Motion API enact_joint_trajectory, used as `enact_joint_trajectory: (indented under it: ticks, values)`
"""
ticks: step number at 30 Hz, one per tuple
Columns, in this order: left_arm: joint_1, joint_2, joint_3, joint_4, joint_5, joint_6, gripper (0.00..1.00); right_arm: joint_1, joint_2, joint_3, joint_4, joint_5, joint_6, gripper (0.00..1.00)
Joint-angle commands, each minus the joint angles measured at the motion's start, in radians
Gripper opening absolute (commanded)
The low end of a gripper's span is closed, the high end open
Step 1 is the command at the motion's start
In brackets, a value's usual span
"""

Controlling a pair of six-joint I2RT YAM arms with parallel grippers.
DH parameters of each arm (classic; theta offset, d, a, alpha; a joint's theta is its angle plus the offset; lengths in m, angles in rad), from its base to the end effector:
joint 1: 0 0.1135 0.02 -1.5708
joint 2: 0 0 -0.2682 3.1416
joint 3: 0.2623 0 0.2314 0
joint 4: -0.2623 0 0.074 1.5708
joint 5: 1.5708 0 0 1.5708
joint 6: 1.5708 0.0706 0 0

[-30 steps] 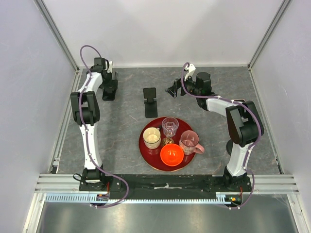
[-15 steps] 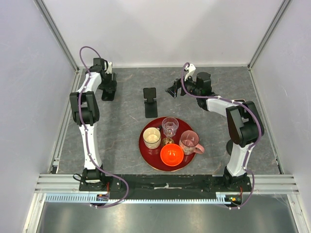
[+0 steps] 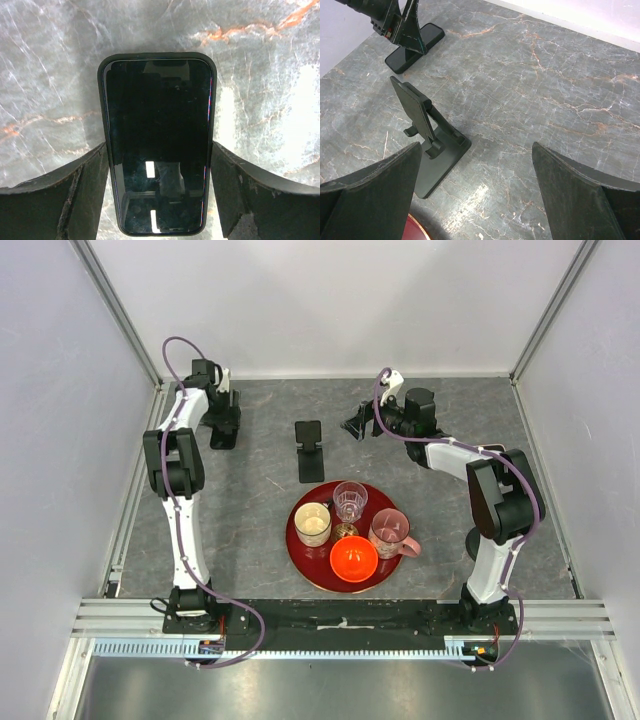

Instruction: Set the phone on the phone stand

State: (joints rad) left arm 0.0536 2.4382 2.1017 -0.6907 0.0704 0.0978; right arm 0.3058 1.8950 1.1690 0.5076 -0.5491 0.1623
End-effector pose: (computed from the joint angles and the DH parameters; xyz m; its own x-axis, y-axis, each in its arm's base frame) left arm 0.5295 0.0234 0.1462 -0.8522 0.0518 -0.5206 0.0664 0.9977 -0.0094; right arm 0.4118 0.1686 0.2352 -0.3239 0.0423 -0.9451 -0.6995 0.6619 0.2693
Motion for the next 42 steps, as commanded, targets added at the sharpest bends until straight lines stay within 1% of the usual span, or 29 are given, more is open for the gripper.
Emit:
enact_joint_trajectory:
  ticks: [1,3,4,5,11,13,15,17,18,19,20,21,23,24,25,27,28,29,31,32,33,34,36,41,42]
  values:
    - [-0.008,-0.112,-0.017,-0.064,-0.013,-0.151,0.02,0.003,-0.045,0.021,0.039,0.0,0.02,0.98]
    - [-0.008,-0.143,-0.043,-0.053,-0.014,-0.177,0.02,0.001,-0.043,0.023,0.035,0.008,0.023,0.98]
    - [-0.008,-0.184,-0.06,-0.032,-0.012,-0.205,0.02,0.003,-0.042,0.029,0.029,0.009,0.025,0.98]
    - [-0.009,-0.205,-0.098,-0.02,-0.003,-0.213,0.02,0.003,-0.039,0.031,0.028,0.009,0.025,0.98]
    - [-0.009,-0.336,-0.216,0.036,-0.006,-0.273,0.02,0.006,-0.033,0.044,0.022,0.009,0.042,0.98]
    - [-0.009,-0.37,-0.249,0.052,0.008,-0.296,0.02,0.012,-0.033,0.058,-0.003,0.026,0.043,0.98]
    - [-0.011,-0.424,-0.299,0.085,0.018,-0.316,0.02,0.016,-0.031,0.089,-0.035,0.076,0.049,0.98]
    - [-0.009,-0.461,-0.359,0.109,0.064,-0.343,0.02,0.023,-0.021,0.135,-0.137,0.138,0.074,0.98]
    - [-0.011,-0.509,-0.385,0.152,0.084,-0.352,0.02,0.024,-0.013,0.215,-0.193,0.214,0.136,0.98]
    - [-0.011,-0.534,-0.413,0.173,0.133,-0.368,0.02,0.024,-0.001,0.26,-0.312,0.242,0.164,0.98]
    - [-0.012,-0.565,-0.475,0.198,0.159,-0.375,0.02,0.024,0.016,0.302,-0.364,0.264,0.186,0.98]
    - [-0.015,-0.624,-0.512,0.265,0.182,-0.385,0.02,0.024,0.019,0.354,-0.398,0.267,0.21,0.98]
    - [-0.018,-0.685,-0.602,0.322,0.242,-0.412,0.02,0.026,0.016,0.385,-0.458,0.268,0.275,0.98]
    - [-0.026,-0.709,-0.624,0.342,0.261,-0.415,0.02,0.026,0.013,0.415,-0.478,0.27,0.289,0.98]
    - [-0.029,-0.756,-0.656,0.364,0.281,-0.42,0.02,0.026,0.012,0.434,-0.536,0.279,0.311,0.98]
    - [-0.044,-0.803,-0.687,0.387,0.307,-0.42,0.02,0.032,0.012,0.495,-0.596,0.287,0.321,0.98]
    - [-0.044,-0.85,-0.725,0.423,0.325,-0.42,0.02,0.036,0.013,0.515,-0.656,0.291,0.328,0.98]
    - [-0.075,-0.881,-0.747,0.443,0.331,-0.417,0.02,0.039,0.015,0.532,-0.678,0.288,0.332,0.98]
    - [-0.124,-0.929,-0.805,0.499,0.335,-0.383,0.02,0.056,0.009,0.552,-0.704,0.266,0.336,0.98]
    - [-0.148,-0.976,-0.822,0.514,0.327,-0.362,0.02,0.064,-0.003,0.552,-0.704,0.256,0.329,0.98]
    - [-0.203,-0.993,-0.838,0.526,0.312,-0.337,0.02,0.079,-0.011,0.552,-0.704,0.246,0.324,0.98]
    - [-0.231,-1.011,-0.861,0.534,0.28,-0.286,0.02,0.084,-0.016,0.552,-0.704,0.224,0.325,0.98]
    - [-0.279,-1.044,-0.881,0.557,0.279,-0.247,0.02,0.092,-0.027,0.552,-0.696,0.149,0.351,0.98]
    - [-0.32,-1.073,-0.928,0.569,0.286,-0.222,0.02,0.119,-0.111,0.477,-0.656,0.121,0.387,0.98]
    - [-0.336,-1.074,-0.927,0.573,0.296,-0.219,0.02,0.128,-0.125,0.433,-0.603,0.089,0.414,0.98]
